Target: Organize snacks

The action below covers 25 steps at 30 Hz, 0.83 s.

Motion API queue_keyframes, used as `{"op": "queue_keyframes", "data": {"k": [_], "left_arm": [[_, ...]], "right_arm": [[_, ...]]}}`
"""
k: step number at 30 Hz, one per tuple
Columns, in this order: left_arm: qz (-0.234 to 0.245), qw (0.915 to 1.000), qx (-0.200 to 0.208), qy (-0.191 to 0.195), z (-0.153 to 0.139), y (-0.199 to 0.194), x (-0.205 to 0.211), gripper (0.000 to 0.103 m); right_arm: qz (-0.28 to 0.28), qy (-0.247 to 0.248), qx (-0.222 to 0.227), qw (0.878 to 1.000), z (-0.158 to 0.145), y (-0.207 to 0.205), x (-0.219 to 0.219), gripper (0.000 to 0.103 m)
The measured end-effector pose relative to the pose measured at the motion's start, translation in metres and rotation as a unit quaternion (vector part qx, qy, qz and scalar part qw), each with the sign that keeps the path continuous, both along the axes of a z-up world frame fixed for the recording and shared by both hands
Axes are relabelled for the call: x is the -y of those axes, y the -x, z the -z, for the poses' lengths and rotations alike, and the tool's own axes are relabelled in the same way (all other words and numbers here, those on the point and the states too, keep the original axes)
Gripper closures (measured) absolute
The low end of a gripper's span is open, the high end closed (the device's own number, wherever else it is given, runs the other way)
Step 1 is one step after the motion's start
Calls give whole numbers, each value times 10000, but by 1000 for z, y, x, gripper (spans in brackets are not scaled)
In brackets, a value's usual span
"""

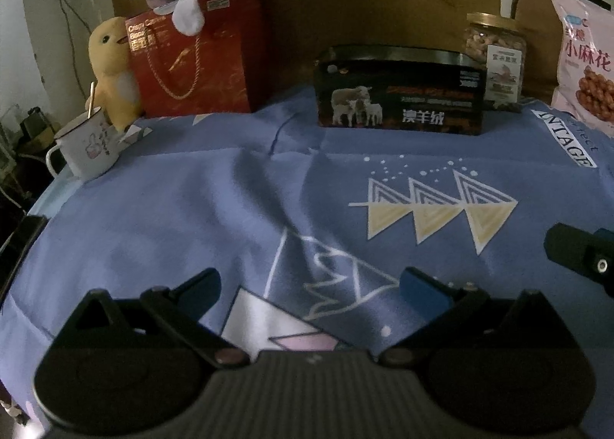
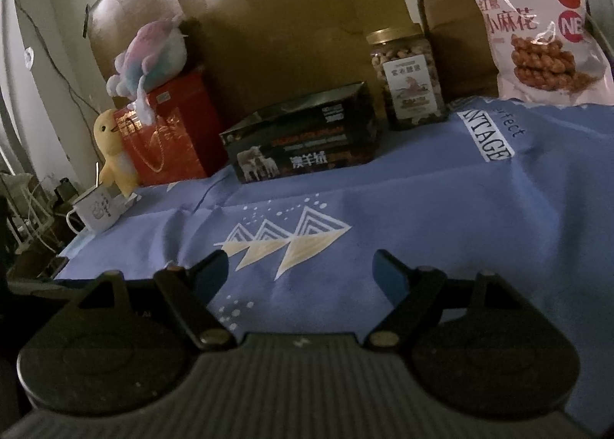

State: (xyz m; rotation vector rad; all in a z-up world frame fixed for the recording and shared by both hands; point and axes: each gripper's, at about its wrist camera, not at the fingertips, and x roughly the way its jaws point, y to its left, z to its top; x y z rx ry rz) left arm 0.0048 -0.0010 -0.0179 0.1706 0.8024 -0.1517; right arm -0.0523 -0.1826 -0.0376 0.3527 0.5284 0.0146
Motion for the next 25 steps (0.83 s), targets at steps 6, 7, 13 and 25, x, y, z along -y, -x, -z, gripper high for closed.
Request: {"op": "queue_keyframes", "data": {"k": [6,7,13,25], "left_arm": [[73,9999,66,-62,-4,-5,14,0],[94,9999,75,-68,-5,-6,17,0],[216,9992,312,-94,-16,-7,31,0],[573,9955,675,346,-31,-4,40,0]], "right_arm": [[6,-54,55,10000,0,0,7,19],[4,-41,77,10000,-1,-1,8,19],[29,56,282,9996,-9,-1,16,19],[112,81,387,9992,-13,-4,30,19]]}}
